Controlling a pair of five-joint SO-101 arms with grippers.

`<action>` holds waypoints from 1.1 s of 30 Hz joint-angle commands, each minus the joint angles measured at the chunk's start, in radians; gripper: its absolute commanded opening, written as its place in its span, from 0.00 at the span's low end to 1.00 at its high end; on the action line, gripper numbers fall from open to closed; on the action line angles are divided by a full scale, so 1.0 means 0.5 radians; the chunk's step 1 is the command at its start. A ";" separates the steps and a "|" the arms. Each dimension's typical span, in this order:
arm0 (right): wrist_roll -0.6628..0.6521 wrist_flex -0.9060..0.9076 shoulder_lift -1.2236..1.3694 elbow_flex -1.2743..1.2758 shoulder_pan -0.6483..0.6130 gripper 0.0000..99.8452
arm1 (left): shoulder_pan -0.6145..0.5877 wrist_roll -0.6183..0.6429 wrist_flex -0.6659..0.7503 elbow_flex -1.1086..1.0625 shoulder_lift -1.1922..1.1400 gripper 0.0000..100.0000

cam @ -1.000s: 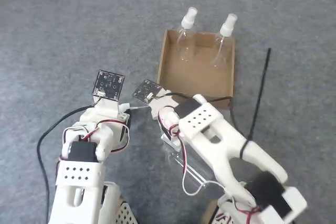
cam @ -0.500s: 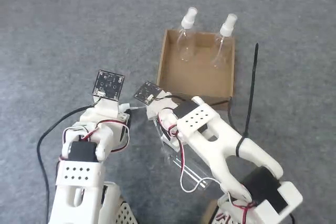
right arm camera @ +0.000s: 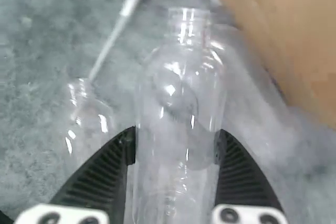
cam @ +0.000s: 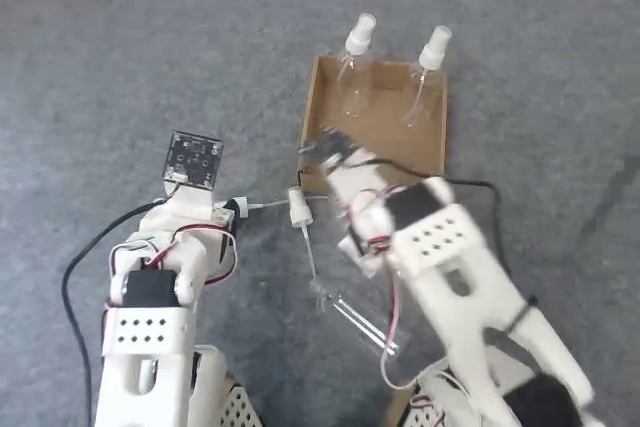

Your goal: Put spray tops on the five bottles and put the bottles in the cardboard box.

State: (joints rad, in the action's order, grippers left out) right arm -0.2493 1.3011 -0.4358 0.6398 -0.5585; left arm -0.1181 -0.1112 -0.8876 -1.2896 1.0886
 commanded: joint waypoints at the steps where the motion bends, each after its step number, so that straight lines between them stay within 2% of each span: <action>1: -0.006 0.333 -0.311 -0.273 0.259 0.11 | 0.025 -0.006 0.046 0.011 -0.021 0.15; 5: -0.187 0.717 -0.407 -0.497 0.526 0.11 | 0.055 -0.006 0.043 0.041 -0.028 0.15; 8: -0.374 0.809 -0.422 -0.549 0.895 0.11 | 0.052 -0.009 -0.040 0.130 -0.028 0.15; 11: -0.611 0.686 -0.388 -0.479 1.358 0.11 | 0.052 -0.009 -0.157 0.250 -0.028 0.15; 14: -0.786 0.416 -0.315 -0.338 1.791 0.11 | 0.052 -0.015 -0.218 0.339 -0.031 0.15; 17: -0.893 0.109 -0.195 -0.157 2.048 0.11 | 0.068 -0.015 -0.279 0.400 -0.034 0.15; 23: -0.905 -0.281 0.008 0.080 2.143 0.11 | 0.399 -0.006 -0.399 0.600 -0.359 0.15; 28: -0.902 -0.345 0.069 0.107 2.143 0.11 | 0.586 0.184 -0.218 0.772 -0.850 0.16; 33: -0.902 -0.333 0.078 0.110 2.153 0.11 | 0.700 0.356 -0.037 0.934 -1.378 0.23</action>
State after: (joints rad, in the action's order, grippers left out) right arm -0.6912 1.1462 -0.3928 0.7043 0.5048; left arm 0.2087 0.0115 -0.9613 -0.9030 0.5286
